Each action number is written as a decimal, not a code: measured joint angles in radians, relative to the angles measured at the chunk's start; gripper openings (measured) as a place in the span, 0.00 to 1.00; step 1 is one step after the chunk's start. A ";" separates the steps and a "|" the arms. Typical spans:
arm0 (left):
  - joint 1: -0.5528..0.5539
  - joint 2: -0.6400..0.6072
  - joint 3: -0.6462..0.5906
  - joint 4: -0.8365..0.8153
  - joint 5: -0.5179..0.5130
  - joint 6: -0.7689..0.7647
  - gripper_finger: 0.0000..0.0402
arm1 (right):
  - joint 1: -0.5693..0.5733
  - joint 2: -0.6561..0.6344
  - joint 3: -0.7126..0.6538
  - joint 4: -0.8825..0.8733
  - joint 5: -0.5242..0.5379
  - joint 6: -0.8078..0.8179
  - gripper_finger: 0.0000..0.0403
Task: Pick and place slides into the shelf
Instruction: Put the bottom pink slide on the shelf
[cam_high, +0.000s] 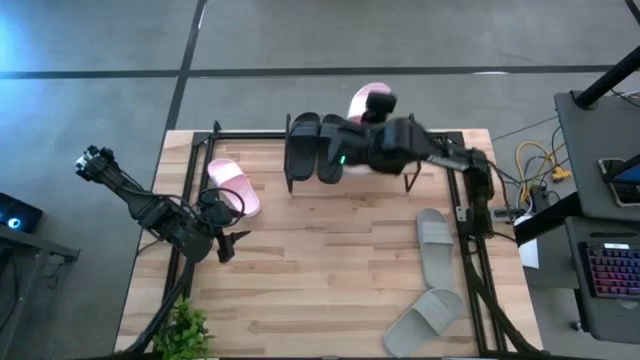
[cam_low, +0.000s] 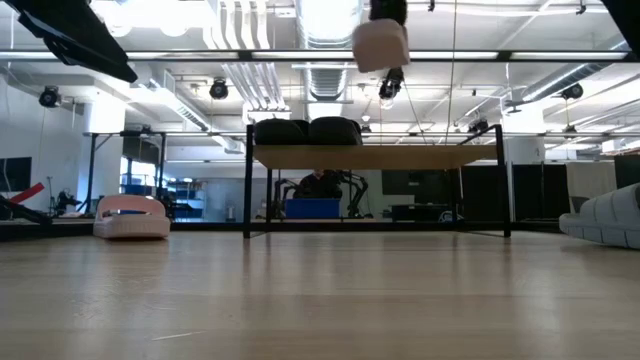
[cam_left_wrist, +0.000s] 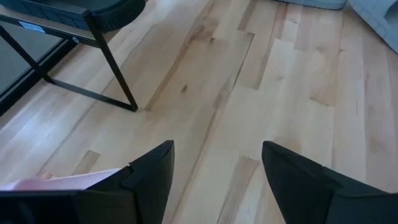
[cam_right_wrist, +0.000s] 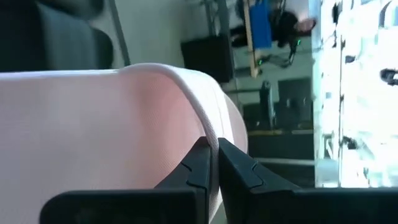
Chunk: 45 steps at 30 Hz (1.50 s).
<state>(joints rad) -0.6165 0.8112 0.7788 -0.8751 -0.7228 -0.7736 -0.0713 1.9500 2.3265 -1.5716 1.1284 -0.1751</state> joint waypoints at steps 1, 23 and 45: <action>0.000 0.000 0.000 -0.001 -0.009 -0.001 0.57 | -0.024 -0.013 -0.009 0.001 -0.034 -0.015 0.03; 0.058 -0.009 0.000 -0.056 -0.096 -0.004 0.57 | -0.217 -0.218 -0.580 0.420 -0.285 -0.256 0.03; 0.120 -0.006 0.000 -0.050 -0.095 -0.006 0.57 | -0.281 -0.248 -0.751 0.725 -0.422 -0.455 0.03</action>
<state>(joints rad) -0.4965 0.8051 0.7784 -0.9253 -0.8181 -0.7792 -0.3527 1.7019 1.5757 -0.8464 0.7063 -0.6304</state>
